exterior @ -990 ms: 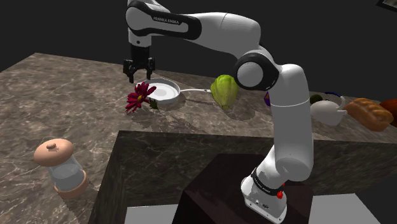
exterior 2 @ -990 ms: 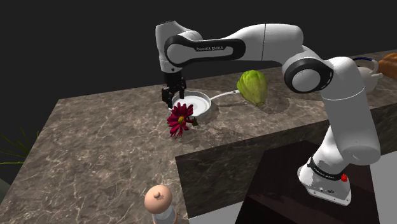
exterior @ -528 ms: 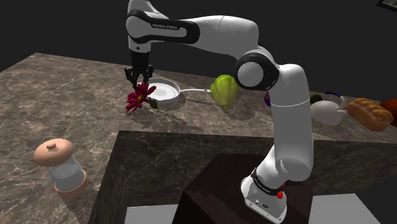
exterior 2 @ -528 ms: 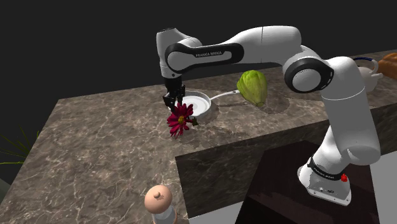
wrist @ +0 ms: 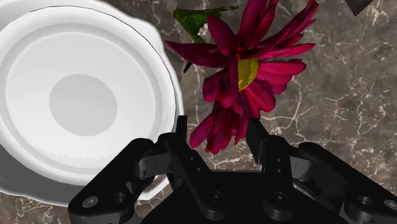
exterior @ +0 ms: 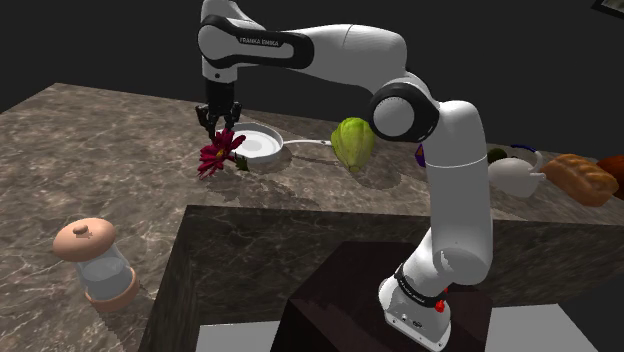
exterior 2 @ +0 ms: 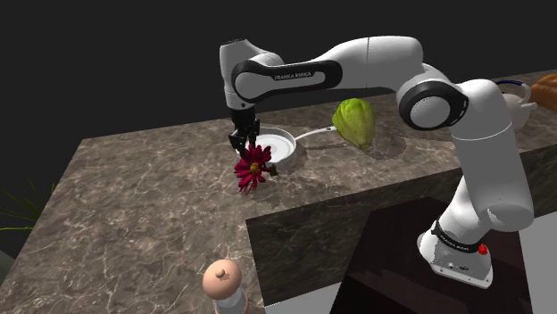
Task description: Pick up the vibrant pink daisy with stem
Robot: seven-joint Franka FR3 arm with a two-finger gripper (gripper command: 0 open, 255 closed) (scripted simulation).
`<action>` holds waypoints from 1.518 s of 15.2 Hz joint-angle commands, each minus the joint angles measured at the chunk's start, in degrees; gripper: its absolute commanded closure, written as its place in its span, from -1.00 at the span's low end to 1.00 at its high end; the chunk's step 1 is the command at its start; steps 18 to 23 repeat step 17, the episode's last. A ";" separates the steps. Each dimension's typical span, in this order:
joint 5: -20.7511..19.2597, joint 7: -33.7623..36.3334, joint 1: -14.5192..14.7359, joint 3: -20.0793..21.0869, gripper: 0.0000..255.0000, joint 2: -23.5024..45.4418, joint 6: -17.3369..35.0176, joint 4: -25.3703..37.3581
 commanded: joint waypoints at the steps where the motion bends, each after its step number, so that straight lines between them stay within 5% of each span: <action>1: -0.03 0.03 0.03 0.00 1.00 0.21 -0.93 1.00; 15: -0.35 0.90 0.79 0.03 1.00 3.89 -14.24 18.04; 23: -0.36 0.91 0.80 0.03 1.00 3.98 -14.43 18.31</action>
